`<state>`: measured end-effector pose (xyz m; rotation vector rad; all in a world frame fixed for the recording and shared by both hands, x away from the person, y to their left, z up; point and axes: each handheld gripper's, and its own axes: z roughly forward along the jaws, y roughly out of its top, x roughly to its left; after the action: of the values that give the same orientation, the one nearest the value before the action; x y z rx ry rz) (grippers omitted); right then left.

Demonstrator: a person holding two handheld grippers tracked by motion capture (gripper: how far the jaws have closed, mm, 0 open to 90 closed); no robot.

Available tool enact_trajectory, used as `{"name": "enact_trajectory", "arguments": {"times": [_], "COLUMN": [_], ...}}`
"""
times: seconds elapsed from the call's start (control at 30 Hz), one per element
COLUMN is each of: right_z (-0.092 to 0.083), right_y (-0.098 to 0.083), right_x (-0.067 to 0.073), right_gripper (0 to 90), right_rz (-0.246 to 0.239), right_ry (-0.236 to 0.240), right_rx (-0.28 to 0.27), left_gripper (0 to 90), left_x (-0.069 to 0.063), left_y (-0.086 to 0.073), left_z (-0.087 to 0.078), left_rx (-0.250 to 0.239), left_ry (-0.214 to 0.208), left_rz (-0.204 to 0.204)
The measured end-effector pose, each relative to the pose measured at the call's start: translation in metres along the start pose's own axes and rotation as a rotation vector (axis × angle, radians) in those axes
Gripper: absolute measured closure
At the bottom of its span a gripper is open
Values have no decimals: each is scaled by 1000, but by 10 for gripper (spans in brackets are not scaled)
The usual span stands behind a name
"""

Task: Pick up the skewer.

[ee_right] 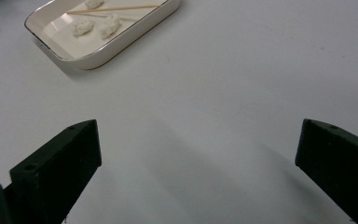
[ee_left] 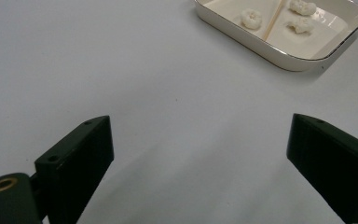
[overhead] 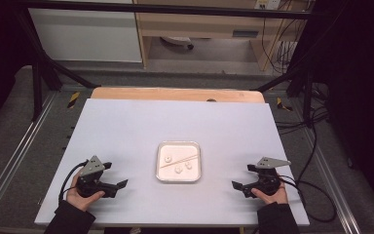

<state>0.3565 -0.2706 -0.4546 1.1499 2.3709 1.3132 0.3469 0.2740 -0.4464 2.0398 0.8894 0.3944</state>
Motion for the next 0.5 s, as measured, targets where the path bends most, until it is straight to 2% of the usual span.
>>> {"name": "enact_trajectory", "arguments": {"times": [0.5], "right_z": [0], "right_y": [0], "right_x": [0], "right_gripper": [6], "right_rz": [-7], "right_ry": [-2], "right_rx": [1], "left_gripper": [70], "left_x": [-4], "left_y": [3], "left_z": [1], "left_rx": [5], "left_ry": [-8], "left_rz": [11]}}
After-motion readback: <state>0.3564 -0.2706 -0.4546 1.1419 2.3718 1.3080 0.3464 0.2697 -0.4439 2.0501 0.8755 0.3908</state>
